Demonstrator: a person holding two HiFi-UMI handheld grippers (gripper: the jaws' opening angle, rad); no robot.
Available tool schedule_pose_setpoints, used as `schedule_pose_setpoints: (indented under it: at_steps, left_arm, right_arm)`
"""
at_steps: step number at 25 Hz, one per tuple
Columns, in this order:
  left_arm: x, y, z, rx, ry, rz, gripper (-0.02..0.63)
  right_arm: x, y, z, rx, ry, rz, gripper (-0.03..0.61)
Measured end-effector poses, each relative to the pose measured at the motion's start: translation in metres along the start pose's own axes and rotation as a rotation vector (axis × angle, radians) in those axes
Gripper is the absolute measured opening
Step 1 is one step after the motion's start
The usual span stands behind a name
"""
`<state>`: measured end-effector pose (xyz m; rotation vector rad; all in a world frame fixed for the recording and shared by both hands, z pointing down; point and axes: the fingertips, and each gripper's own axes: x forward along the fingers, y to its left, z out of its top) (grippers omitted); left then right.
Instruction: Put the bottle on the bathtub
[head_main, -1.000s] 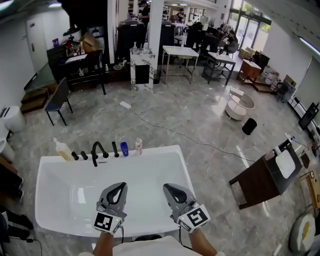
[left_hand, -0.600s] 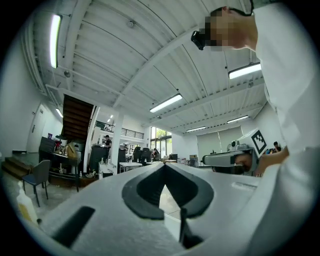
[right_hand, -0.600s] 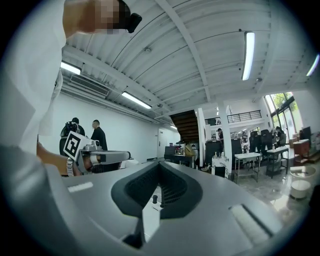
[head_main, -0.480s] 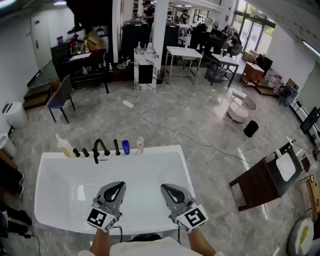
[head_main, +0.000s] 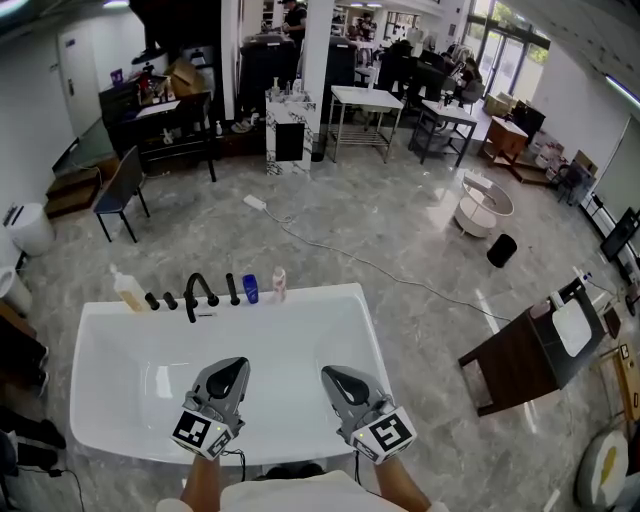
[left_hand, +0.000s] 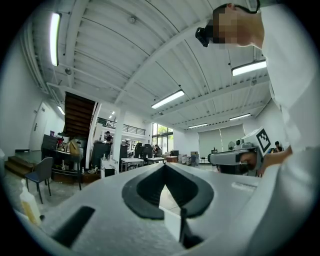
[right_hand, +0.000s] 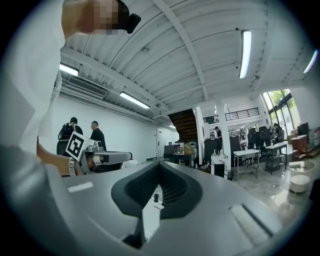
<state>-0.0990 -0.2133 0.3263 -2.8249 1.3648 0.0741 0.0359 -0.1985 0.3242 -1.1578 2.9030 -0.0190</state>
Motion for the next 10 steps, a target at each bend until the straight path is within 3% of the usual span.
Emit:
schedule_pose_setpoints:
  at_steps: [10]
  left_arm:
    - [0.0031, -0.0047, -0.0003, 0.013, 0.009, -0.011, 0.003]
  right_arm:
    - [0.0024, 0.0025, -0.0001, 0.008, -0.001, 0.005, 0.009]
